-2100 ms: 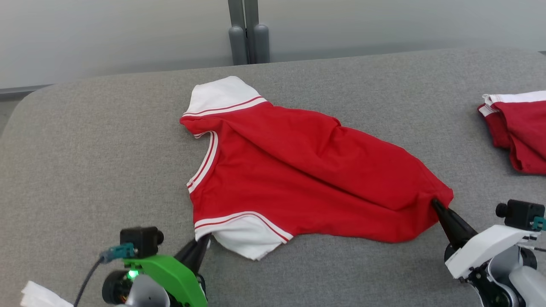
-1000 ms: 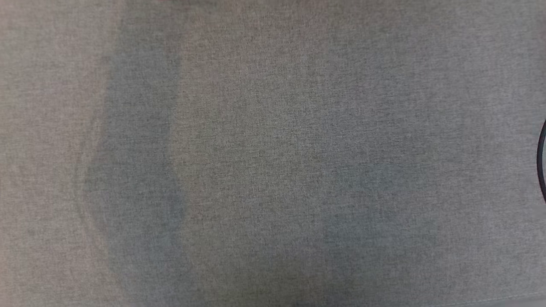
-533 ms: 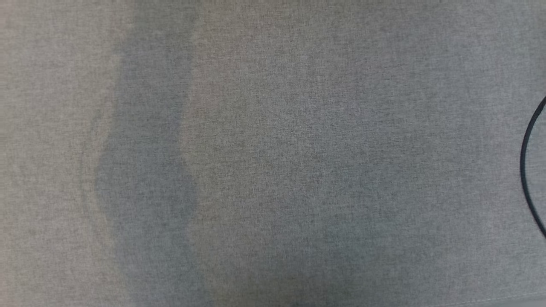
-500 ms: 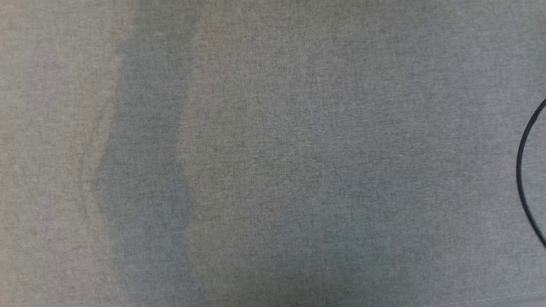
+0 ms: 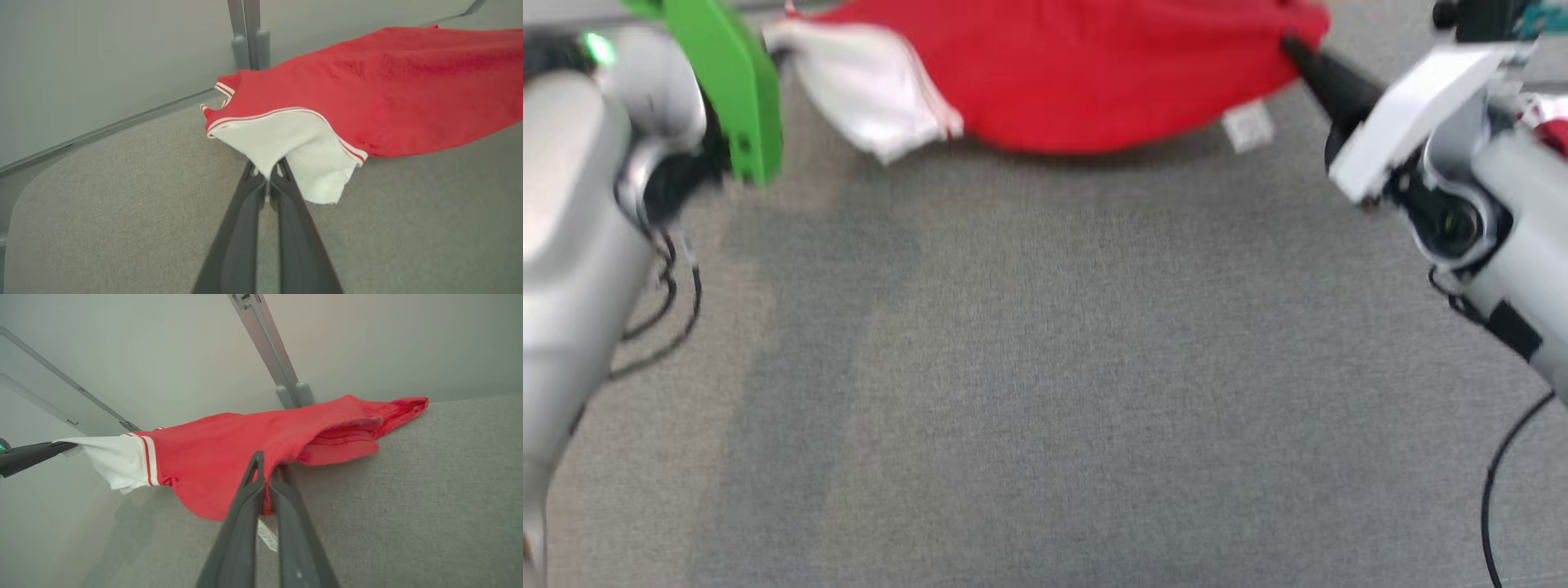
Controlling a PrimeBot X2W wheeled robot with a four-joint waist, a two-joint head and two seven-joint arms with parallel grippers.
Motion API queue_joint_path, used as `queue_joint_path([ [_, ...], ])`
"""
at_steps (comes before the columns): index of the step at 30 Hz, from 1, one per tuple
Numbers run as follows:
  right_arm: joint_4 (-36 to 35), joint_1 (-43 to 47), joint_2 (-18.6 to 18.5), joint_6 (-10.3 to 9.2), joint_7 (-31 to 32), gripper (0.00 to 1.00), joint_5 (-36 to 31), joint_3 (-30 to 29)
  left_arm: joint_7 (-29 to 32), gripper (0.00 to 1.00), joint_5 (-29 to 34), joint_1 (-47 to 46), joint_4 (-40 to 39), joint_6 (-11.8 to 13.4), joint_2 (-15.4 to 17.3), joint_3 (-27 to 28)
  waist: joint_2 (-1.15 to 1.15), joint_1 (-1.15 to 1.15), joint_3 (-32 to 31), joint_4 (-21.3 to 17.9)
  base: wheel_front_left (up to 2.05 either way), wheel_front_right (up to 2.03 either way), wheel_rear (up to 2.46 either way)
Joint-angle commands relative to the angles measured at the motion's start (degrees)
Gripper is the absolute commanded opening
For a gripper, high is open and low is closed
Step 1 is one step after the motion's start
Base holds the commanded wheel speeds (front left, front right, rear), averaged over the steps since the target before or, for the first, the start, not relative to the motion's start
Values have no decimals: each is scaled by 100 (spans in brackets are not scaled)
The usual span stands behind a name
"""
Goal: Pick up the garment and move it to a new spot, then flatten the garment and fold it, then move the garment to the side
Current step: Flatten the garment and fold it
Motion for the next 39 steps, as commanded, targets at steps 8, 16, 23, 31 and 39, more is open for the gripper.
queue_joint_path([
  [8,-496,1226,-555,3,1125,0,539,812,1841,0,-932,1785,-1655,150,1040,-597,0,0,-1712,-35,0,0,0],
  [16,-1102,1898,-1227,3,2150,0,875,1308,3029,0,-1865,2889,-3780,921,2098,-751,0,0,-1901,-60,0,0,0],
  [23,-1700,2280,-1937,3,2716,0,1078,1462,3493,0,-2456,3516,-5123,1550,2694,-822,0,0,-1855,-73,0,0,0],
  [31,-2273,2362,-2457,3,3104,0,1245,1497,3734,0,-2683,3682,-5651,1860,3026,-834,0,0,-1611,-105,0,0,0],
  [39,-2107,1917,-2361,3,3253,0,1339,1326,4054,0,-2721,2979,-5178,1923,2613,-643,0,0,-1164,-147,0,0,0],
])
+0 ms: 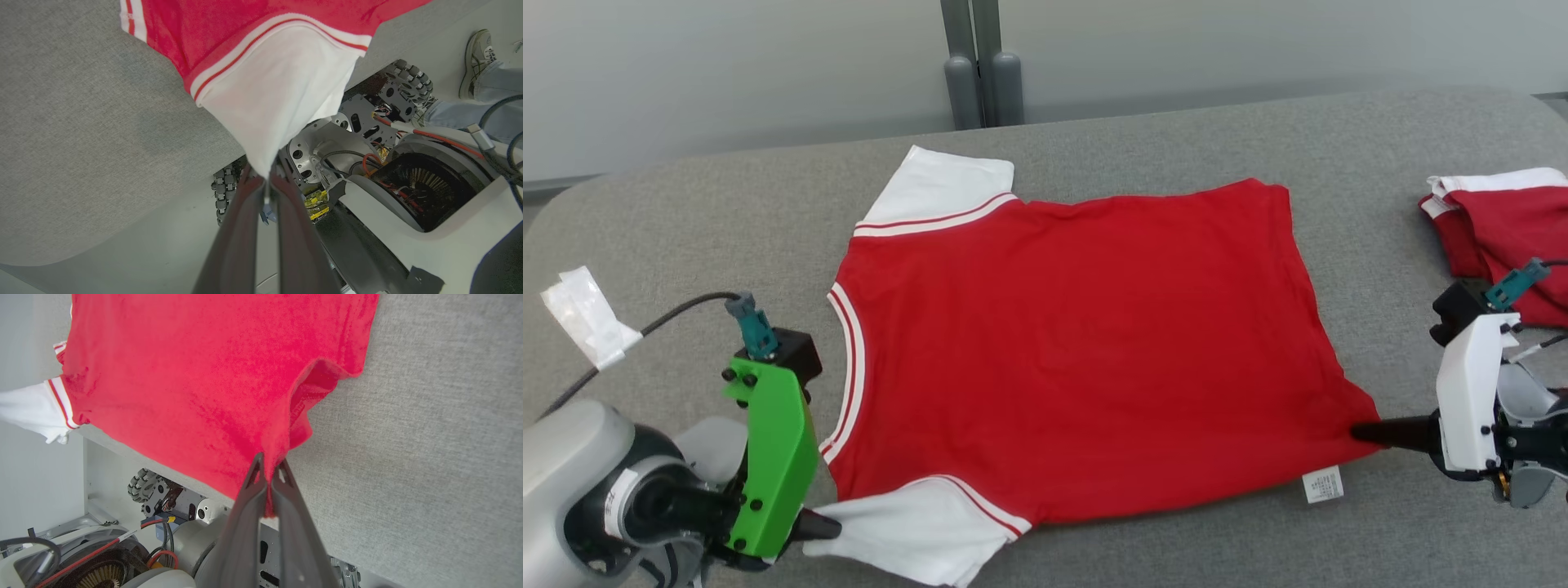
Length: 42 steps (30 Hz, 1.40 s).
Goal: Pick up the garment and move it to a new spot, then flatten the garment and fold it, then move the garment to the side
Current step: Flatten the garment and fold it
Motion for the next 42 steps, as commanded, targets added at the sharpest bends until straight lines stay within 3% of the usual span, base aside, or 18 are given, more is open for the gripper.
queue_joint_path([
  [1,57,-129,51,3,49,0,53,-53,105,0,-10,-174,126,58,-68,41,0,1,226,-41,0,0,0],
  [6,315,-535,234,3,115,0,179,-254,475,0,47,-752,629,155,-325,94,0,1,563,-125,0,0,0],
  [14,777,-921,460,3,266,0,334,-368,536,0,292,-1545,1536,150,-823,198,0,1,981,-192,0,0,0],
  [32,1487,-1258,1022,3,124,0,429,-512,-217,0,703,-2051,3311,-437,-1607,261,0,1,1216,-305,0,0,0],
  [33,1516,-1264,1046,3,101,4,426,-525,-279,0,716,-2070,3382,-461,-1651,277,0,1,1225,-300,0,0,0],
  [34,1543,-1265,1064,3,80,27,416,-532,-314,0,724,-2073,3436,-495,-1682,277,0,1,1228,-295,0,0,0],
  [35,1575,-1279,1093,3,58,84,392,-535,-352,18,739,-2071,3512,-532,-1712,270,0,1,1229,-291,0,0,0],
  [36,1595,-1286,1109,3,33,100,378,-536,-385,46,745,-2066,3571,-567,-1736,268,0,1,1224,-287,0,0,0],
  [37,1621,-1294,1120,3,3,100,366,-553,-457,100,749,-2066,3623,-606,-1769,295,0,1,1220,-279,0,0,0],
  [42,1665,-1174,1115,3,-174,100,435,-652,-803,100,854,-2061,3842,-821,-1891,316,0,1,1082,-207,0,0,0],
])
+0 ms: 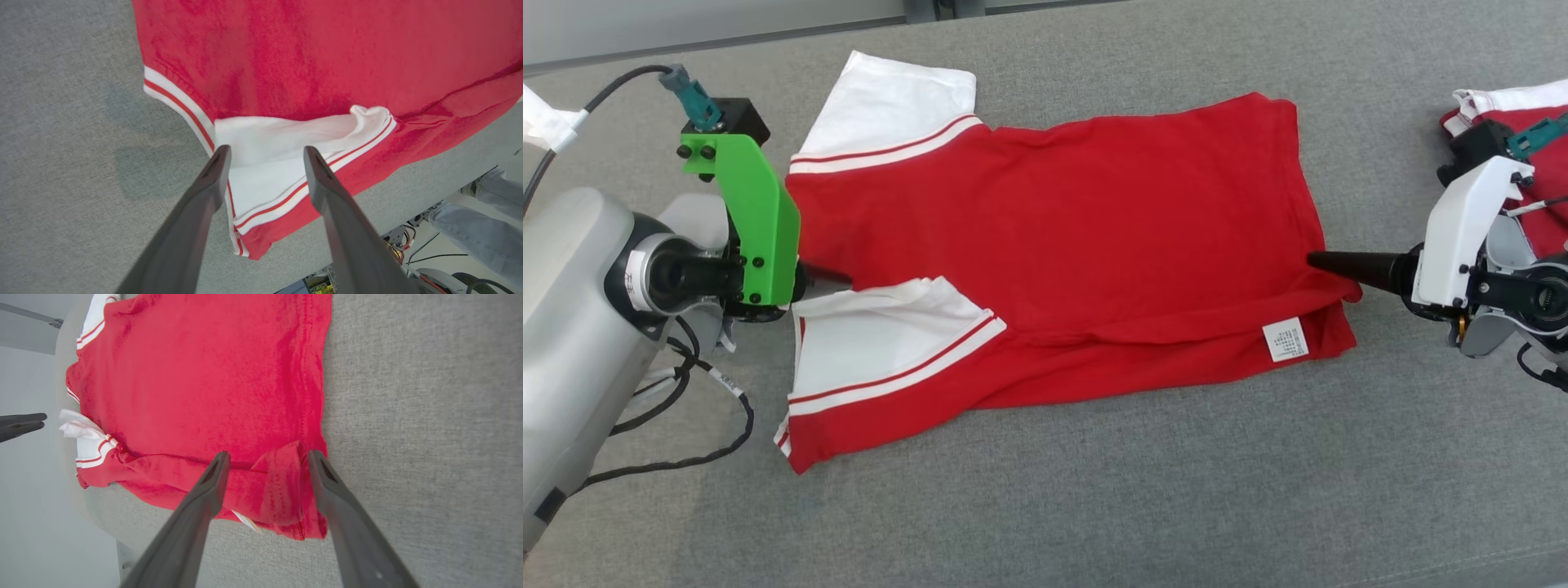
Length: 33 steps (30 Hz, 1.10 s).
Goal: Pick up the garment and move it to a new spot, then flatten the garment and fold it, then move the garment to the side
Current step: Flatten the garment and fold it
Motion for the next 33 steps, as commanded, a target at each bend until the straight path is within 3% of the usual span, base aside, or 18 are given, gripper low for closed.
queue_joint_path([
  [1,-19,108,-53,3,-98,100,41,-54,-147,100,80,-39,43,-106,-21,49,0,0,-119,58,0,0,0],
  [4,-163,240,-137,3,-347,100,67,-173,-591,100,234,-33,41,-371,-3,85,0,0,-291,108,0,0,0],
  [8,-518,531,-312,3,-1003,100,-27,-404,-1621,100,606,151,-61,-680,67,210,0,0,-550,163,0,0,0],
  [13,-881,962,-510,4,-2588,100,-827,-569,-2974,100,1320,538,-405,-802,297,182,0,0,-891,240,0,0,0],
  [17,-856,1377,-538,3,-4015,100,-1448,-751,-4115,100,1796,1028,-699,-455,488,307,0,0,-1115,283,0,0,0],
  [21,-625,1783,-431,3,-4369,100,-2093,-1401,-5126,100,2035,1626,-1067,55,586,508,0,0,-1257,305,0,0,0],
  [28,-911,3335,746,3,-4365,100,-4099,-4356,-6705,100,2423,2785,-1815,1087,722,826,0,0,-1305,323,0,0,0],
  [33,-1574,4607,1774,3,-4366,100,-5263,-5744,-7331,100,2629,3547,-2226,1620,568,994,0,0,-1335,370,0,0,0],
])
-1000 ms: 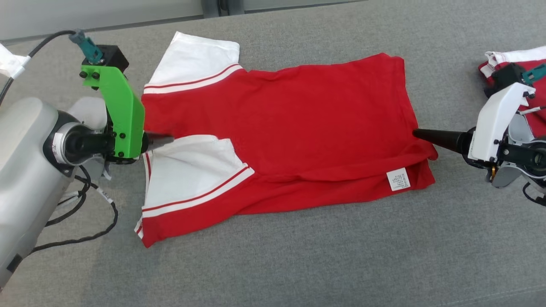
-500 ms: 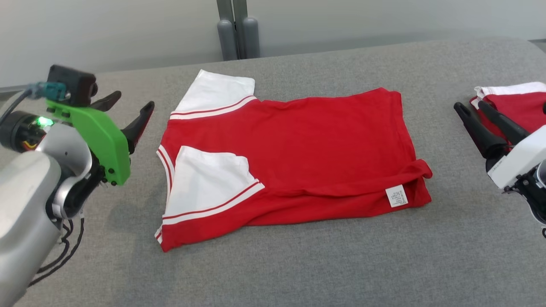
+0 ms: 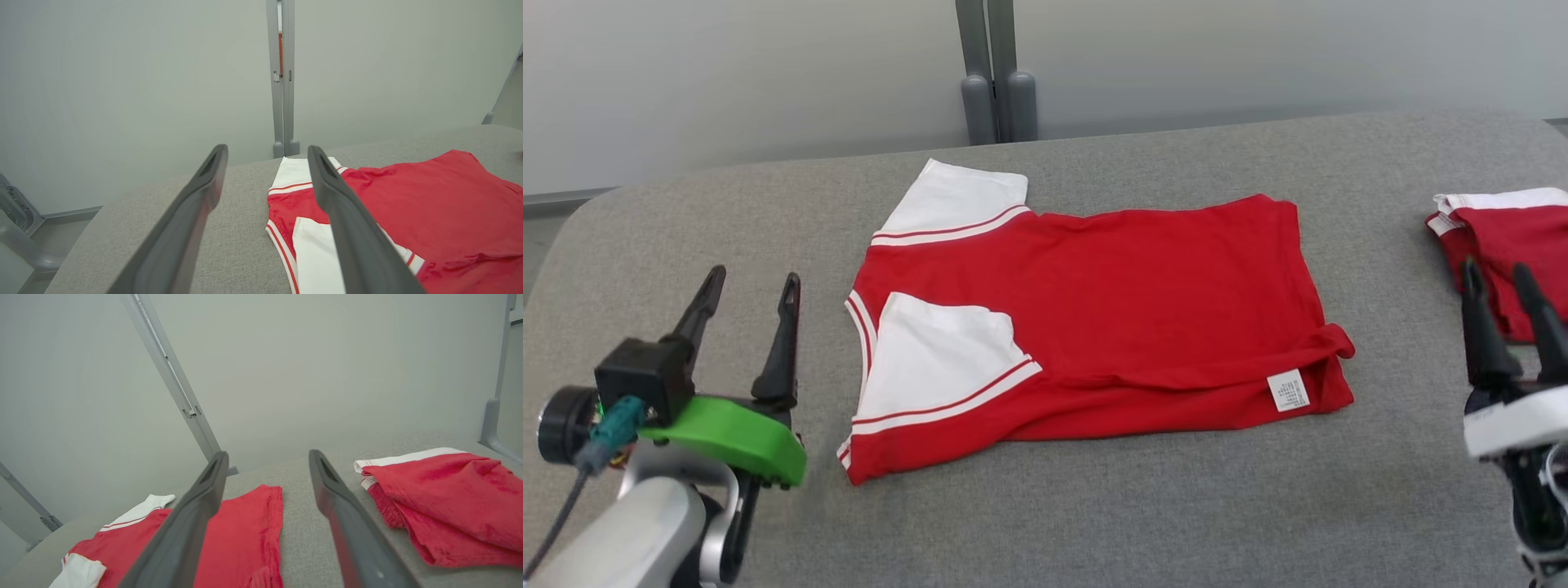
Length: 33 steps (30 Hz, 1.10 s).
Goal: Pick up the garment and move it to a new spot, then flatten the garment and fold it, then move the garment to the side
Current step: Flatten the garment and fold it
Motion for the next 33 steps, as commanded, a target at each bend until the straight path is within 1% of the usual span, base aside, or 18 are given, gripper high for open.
queue_joint_path([
  [1,-93,268,166,3,-13,100,-189,-162,-66,100,74,219,-70,89,-80,77,0,0,-1,22,0,0,0],
  [4,-326,686,520,3,-14,100,-618,-416,-136,100,209,647,-258,282,-302,353,0,0,5,29,0,0,0],
  [5,-381,819,645,3,-13,100,-731,-485,-144,100,333,814,-357,335,-427,539,0,0,9,24,0,0,0],
  [8,-391,1041,837,3,-13,100,-1017,-488,-133,100,651,1370,-507,374,-802,1016,0,0,21,9,0,0,0],
  [10,-329,1079,924,3,-13,100,-1152,-432,-132,100,830,1681,-522,281,-1064,1283,0,0,36,2,0,0,0],
  [13,-148,1014,958,3,-14,100,-1325,-354,-133,100,1067,2000,-381,20,-1387,1585,0,0,79,20,0,0,0],
  [15,104,905,939,3,-13,100,-1440,-280,-133,100,1172,2101,-252,-141,-1514,1693,0,0,111,34,0,0,0],
  [19,741,537,952,3,44,100,-1715,-90,-133,100,1293,2066,29,-375,-1707,1840,0,0,200,73,0,0,0],
  [25,1704,-94,1220,2,227,100,-2109,100,-105,100,1183,1913,666,-643,-1971,1739,0,0,342,154,0,0,0],
  [28,2071,-307,1292,2,265,100,-2321,178,-75,100,1113,1791,937,-765,-2066,1677,0,0,386,200,0,0,0],
  [33,2635,-543,1402,3,208,100,-2661,26,184,100,969,1635,1408,-942,-2216,1521,0,0,427,259,0,0,0],
])
